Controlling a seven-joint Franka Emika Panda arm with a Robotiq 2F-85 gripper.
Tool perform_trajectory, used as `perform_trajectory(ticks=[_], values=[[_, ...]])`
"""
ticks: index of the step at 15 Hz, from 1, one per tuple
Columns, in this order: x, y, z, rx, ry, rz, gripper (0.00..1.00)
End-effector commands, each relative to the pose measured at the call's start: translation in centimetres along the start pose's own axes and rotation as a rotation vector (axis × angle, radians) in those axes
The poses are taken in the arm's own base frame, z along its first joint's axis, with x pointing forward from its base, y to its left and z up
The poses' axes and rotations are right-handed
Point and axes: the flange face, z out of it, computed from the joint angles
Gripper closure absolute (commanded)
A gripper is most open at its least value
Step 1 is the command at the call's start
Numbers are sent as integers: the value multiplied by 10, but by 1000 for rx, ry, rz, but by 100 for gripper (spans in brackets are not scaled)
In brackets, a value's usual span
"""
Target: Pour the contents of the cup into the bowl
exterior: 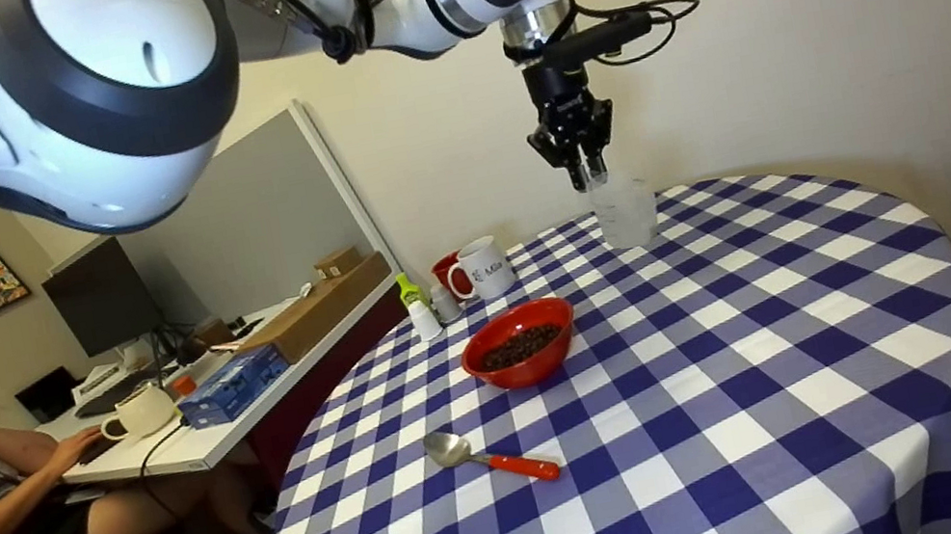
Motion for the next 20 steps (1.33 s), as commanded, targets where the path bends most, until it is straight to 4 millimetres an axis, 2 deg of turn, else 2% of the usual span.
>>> perform_trajectory(ticks=[1,7,10,11,12,16,18,20], values=[[-5,12,26,-86,-56,15,93],[-14,12,79,-37,-79,44,93],[-16,11,90,-23,-83,54,93],[-15,11,88,-21,-72,56,48],[-14,11,85,-21,-70,59,47],[-2,7,68,-9,-24,53,19],[11,-1,47,31,40,40,5],[26,-10,25,53,95,33,0]])
